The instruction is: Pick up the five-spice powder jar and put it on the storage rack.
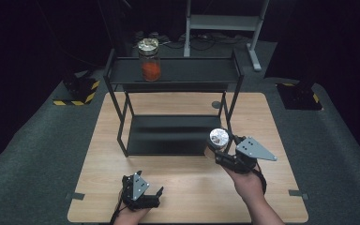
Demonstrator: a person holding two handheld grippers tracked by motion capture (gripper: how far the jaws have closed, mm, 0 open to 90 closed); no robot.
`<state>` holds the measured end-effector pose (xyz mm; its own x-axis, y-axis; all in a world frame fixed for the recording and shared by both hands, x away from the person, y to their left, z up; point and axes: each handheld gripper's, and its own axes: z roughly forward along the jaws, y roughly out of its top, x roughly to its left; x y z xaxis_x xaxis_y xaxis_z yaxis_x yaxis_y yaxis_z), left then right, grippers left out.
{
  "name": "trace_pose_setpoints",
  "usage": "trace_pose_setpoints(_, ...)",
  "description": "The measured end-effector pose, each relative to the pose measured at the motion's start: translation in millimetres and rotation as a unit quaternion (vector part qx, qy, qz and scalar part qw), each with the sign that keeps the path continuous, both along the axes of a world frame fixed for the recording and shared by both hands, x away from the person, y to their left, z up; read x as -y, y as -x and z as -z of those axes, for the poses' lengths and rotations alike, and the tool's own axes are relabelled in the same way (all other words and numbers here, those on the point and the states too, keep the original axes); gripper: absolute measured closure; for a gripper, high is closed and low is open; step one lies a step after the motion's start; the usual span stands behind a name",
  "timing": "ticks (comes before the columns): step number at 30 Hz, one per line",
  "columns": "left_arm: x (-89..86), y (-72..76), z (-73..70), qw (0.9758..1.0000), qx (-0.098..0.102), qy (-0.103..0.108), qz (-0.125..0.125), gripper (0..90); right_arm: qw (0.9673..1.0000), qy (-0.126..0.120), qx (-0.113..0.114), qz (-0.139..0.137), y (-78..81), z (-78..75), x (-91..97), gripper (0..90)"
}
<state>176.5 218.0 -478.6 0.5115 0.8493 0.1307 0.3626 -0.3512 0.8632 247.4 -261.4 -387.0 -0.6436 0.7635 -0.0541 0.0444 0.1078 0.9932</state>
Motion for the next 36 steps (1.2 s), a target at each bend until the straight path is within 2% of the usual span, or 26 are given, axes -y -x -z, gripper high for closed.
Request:
trace_pose_setpoints(10,-1.0,-0.1,0.3,1.0000,0.000,0.003,0.001,1.0,0.9999,-0.007,0.009,0.008,-15.9,-16.6,-5.6,34.0)
trace_pose_setpoints(24,-2.3,0.0,0.8,1.0000,0.001,0.006,0.002,1.0,0.9991,-0.017,0.036,0.015,-35.4,-52.4,-12.6,34.0)
trace_pose_setpoints(36,-2.8,0.0,1.1,1.0000,0.001,0.007,0.002,1.0,0.9975,-0.026,0.063,0.018,-42.1,-79.8,-17.2,34.0)
